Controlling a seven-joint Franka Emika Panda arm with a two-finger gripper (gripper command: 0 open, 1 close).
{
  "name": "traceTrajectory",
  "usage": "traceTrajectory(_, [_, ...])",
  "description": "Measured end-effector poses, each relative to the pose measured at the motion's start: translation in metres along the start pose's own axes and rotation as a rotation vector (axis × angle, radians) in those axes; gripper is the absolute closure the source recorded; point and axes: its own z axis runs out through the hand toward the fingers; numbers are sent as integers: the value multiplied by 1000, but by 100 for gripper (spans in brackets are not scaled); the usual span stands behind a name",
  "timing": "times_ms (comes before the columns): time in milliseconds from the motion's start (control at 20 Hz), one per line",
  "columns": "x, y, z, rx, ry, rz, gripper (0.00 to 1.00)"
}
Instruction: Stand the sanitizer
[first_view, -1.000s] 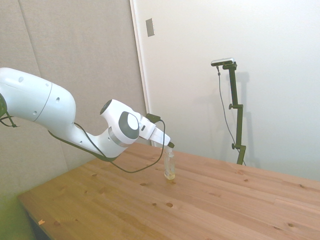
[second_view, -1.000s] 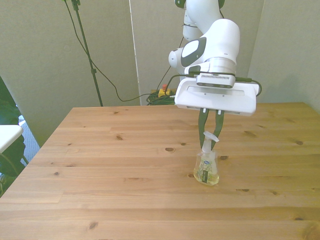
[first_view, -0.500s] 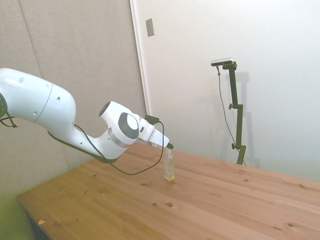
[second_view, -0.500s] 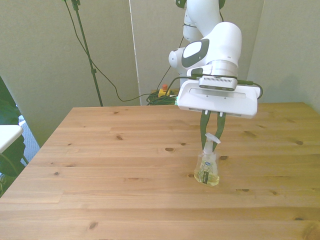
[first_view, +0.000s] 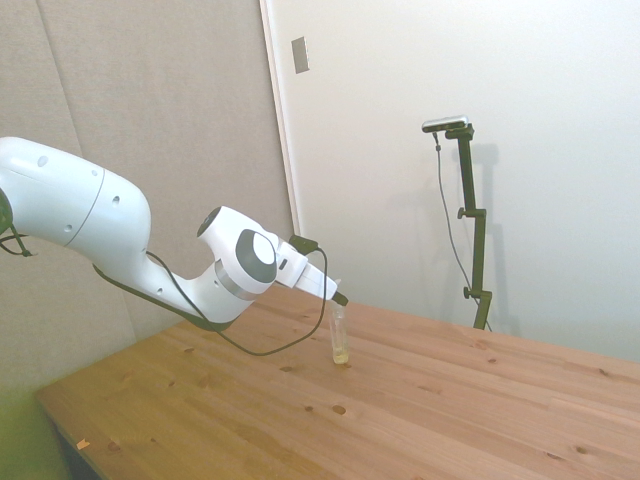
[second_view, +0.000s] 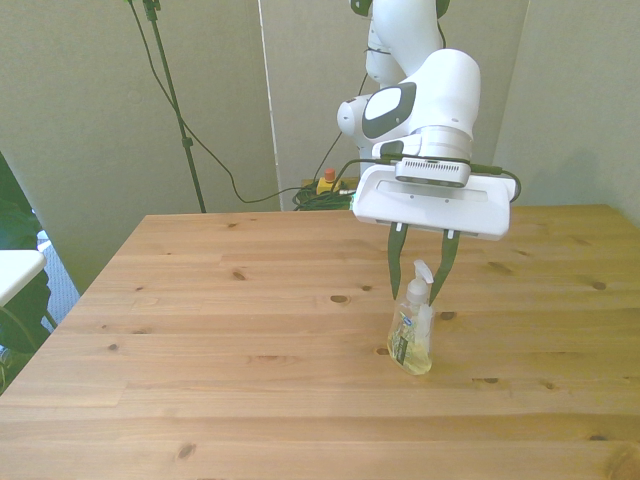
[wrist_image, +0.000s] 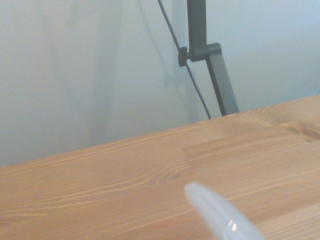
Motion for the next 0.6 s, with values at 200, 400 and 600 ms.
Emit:
traceTrajectory(200, [-3, 2, -1, -14, -20, 14, 0])
traceTrajectory(400, [-7, 1, -5, -108, -138, 29, 0])
traceTrajectory(600, [29, -4, -15, -170, -199, 35, 0])
